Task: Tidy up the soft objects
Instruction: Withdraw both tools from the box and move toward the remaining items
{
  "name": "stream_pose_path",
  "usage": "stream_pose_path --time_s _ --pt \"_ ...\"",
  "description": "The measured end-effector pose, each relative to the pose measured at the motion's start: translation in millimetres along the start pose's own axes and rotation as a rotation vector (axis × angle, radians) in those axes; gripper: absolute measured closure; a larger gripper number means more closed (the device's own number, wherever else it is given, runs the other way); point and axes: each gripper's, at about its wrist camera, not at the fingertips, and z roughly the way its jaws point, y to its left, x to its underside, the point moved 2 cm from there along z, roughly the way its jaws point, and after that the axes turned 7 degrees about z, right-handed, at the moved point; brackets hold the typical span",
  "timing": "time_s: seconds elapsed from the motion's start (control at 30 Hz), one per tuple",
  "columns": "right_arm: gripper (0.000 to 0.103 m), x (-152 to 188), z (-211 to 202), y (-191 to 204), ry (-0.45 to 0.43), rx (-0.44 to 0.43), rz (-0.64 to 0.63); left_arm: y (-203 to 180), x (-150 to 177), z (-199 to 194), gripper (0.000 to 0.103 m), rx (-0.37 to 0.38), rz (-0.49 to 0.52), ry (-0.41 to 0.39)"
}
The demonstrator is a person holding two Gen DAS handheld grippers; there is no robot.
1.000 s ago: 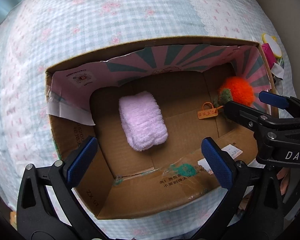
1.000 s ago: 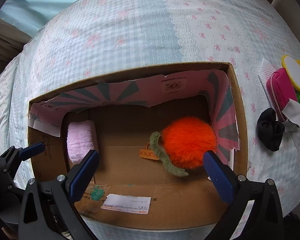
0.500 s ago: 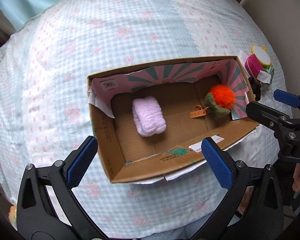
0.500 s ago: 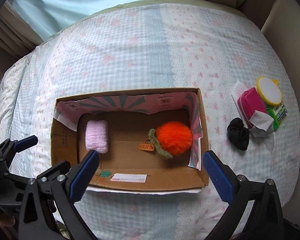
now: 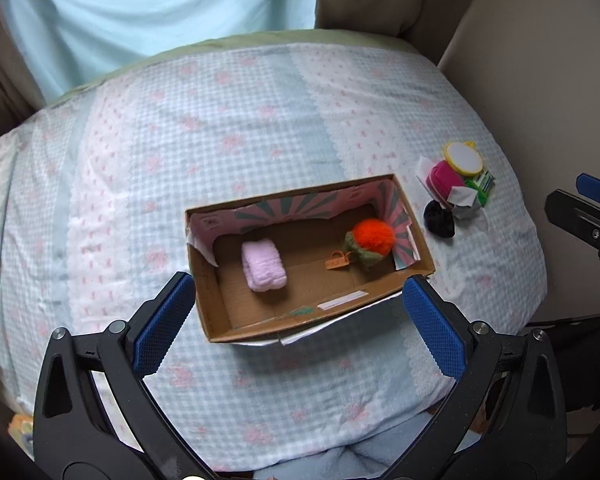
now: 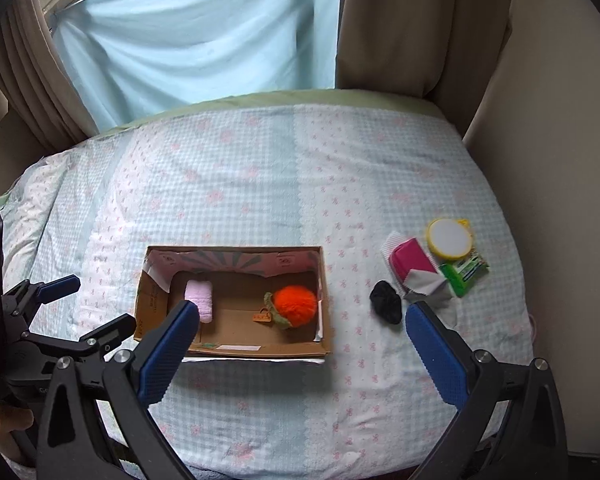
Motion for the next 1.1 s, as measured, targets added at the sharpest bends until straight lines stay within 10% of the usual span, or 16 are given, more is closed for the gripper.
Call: stream_pose_path --time_s 0.5,1.1 --pt "0.0 -30 -33 -143 -0.072 0.094 -0.002 -91 -54 -14 0.0 -0.033 0.046 -0.08" --pt "0.0 -109 106 -282 -0.018 -0.047 -0.194 -277 -110 74 0.0 -0.12 0.038 -0.1"
